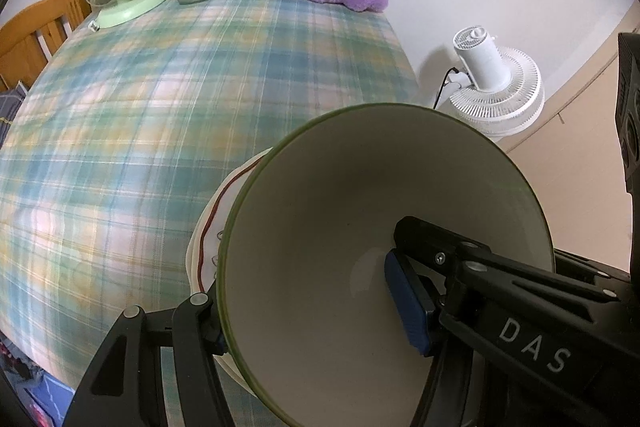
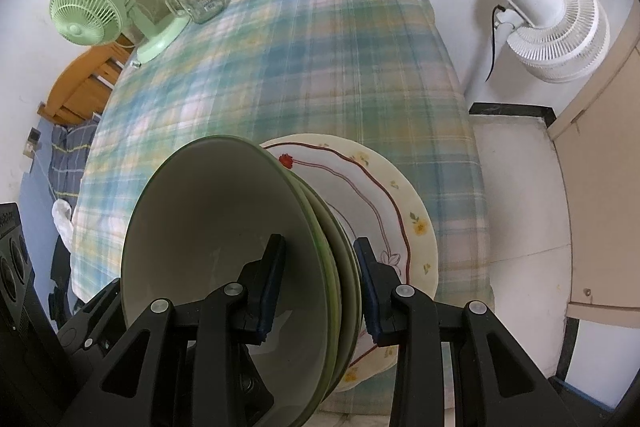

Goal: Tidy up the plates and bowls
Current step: 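Lift the nested bowls and carry them over the red-rimmed plate stack, then lower the nested bowls onto the plate stack and open the right gripper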

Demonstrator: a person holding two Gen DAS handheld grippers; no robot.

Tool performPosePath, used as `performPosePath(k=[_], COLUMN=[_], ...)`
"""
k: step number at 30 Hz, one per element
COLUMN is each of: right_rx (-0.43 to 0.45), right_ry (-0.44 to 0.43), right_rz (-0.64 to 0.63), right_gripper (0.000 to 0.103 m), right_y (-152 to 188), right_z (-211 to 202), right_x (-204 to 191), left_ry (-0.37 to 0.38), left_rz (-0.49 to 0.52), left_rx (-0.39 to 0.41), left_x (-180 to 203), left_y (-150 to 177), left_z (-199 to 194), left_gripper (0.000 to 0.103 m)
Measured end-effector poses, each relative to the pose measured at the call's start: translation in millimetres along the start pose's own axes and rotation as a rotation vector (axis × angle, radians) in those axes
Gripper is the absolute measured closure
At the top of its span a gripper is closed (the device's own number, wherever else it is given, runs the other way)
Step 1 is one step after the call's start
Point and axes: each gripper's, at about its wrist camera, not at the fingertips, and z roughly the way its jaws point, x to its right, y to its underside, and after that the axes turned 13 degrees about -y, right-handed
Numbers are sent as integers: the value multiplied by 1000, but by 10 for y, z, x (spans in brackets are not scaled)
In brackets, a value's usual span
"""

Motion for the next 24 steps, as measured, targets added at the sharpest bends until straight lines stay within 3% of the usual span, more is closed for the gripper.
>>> performPosePath(k=[7,21,24], right_rx=[-32,12,18], right_ry=[-8,-67,-72], right_rz=[10,29,36], right_gripper=[66,64,58], right_y=[-72,0,30], right_z=[135,87,57], right_x=[27,131,159], left_ry=[-12,-46,-74], left_rz=[-3,51,51], left_rx=[-26,25,33], left_x=[-7,52,67], left_y=[-58,-22,-1], left_z=[104,99,81], left_gripper=[38,37,33])
